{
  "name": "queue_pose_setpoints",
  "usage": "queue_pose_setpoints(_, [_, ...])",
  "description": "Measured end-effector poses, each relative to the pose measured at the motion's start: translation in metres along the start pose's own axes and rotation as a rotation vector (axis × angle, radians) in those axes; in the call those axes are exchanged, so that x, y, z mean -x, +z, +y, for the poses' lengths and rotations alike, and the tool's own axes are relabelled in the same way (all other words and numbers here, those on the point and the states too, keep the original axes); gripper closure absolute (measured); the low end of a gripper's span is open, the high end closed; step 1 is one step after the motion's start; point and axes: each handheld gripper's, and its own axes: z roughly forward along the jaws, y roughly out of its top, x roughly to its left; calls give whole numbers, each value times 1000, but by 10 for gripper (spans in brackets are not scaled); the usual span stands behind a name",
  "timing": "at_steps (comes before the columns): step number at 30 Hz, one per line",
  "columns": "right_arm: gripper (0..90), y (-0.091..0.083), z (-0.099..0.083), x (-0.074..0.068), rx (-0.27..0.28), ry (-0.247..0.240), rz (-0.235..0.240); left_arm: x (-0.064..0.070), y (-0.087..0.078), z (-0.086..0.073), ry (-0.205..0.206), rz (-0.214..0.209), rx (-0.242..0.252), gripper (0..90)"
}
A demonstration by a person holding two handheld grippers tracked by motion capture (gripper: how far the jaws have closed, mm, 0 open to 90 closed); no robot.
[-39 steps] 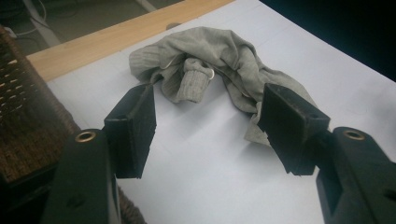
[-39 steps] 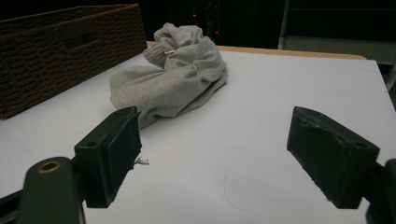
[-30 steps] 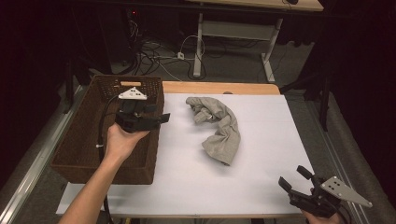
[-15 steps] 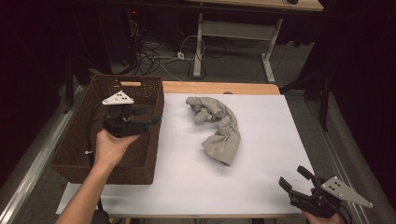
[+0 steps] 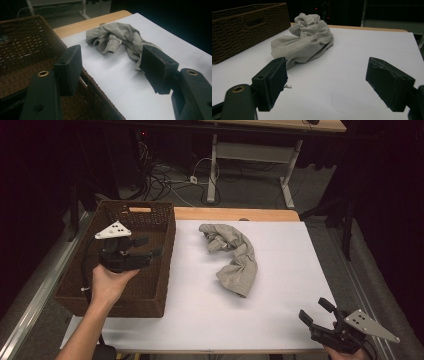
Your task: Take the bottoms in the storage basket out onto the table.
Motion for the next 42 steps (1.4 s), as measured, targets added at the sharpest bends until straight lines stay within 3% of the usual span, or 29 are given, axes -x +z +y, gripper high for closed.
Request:
queue_pose_setpoints(30, [182,0,0,0,3,1,4,-7,-40,-29,-30,68,57,335])
queue_pose_setpoints(42, [182,0,0,0,2,2,5,-17,-57,-51,-81,86,83,335])
